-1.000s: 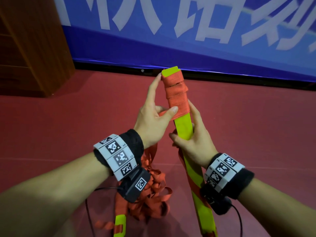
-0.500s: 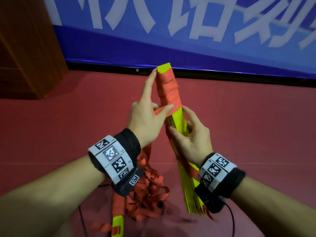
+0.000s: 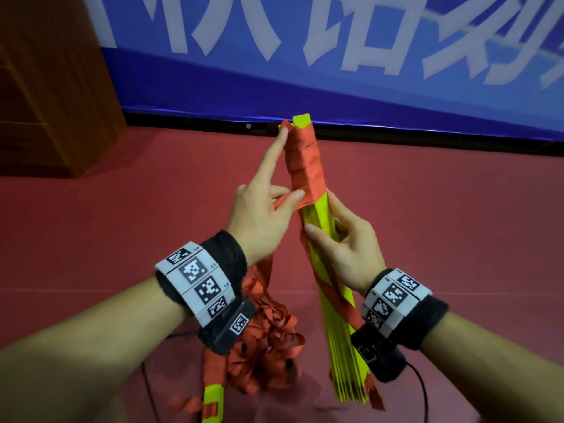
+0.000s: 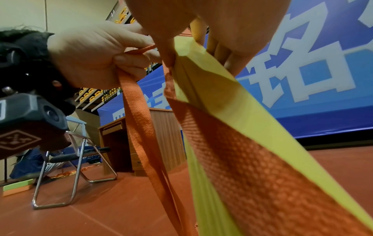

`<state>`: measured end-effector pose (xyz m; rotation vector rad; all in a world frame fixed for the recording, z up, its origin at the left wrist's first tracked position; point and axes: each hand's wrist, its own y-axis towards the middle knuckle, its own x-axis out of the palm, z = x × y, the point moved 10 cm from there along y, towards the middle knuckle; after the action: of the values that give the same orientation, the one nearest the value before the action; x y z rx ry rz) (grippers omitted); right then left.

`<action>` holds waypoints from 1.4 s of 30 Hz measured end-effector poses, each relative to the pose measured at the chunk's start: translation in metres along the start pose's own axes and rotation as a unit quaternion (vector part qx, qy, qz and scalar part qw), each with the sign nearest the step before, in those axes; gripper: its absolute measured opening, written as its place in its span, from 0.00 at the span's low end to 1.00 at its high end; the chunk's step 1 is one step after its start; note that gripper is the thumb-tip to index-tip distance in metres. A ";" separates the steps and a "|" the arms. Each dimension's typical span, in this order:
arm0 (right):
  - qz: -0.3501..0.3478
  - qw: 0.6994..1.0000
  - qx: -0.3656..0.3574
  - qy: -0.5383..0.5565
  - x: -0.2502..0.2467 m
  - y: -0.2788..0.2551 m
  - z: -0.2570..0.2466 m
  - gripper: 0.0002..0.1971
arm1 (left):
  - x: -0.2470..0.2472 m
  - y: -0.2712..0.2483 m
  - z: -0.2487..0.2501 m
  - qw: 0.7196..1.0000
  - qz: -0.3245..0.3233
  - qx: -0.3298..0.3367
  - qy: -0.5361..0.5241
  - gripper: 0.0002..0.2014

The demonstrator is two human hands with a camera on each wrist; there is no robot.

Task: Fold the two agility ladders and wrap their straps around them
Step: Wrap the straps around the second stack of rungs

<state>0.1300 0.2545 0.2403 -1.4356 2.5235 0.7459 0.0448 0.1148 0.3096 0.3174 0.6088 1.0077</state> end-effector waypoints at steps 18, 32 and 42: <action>-0.135 0.991 -0.011 -0.022 0.017 -0.002 -0.014 0.43 | 0.016 0.000 -0.028 0.982 -0.030 -0.066 -0.175 0.39; -0.090 0.988 0.075 0.100 0.011 -0.004 0.003 0.32 | 0.011 -0.004 -0.021 0.994 0.071 -0.071 -0.049 0.27; -0.068 0.992 0.016 -0.108 0.007 -0.002 -0.006 0.32 | 0.007 -0.004 -0.043 0.986 0.096 -0.129 -0.046 0.18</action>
<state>0.1284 0.2452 0.2422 -1.4151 2.2429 0.7860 0.0242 0.1179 0.2710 0.1947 0.3617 1.2361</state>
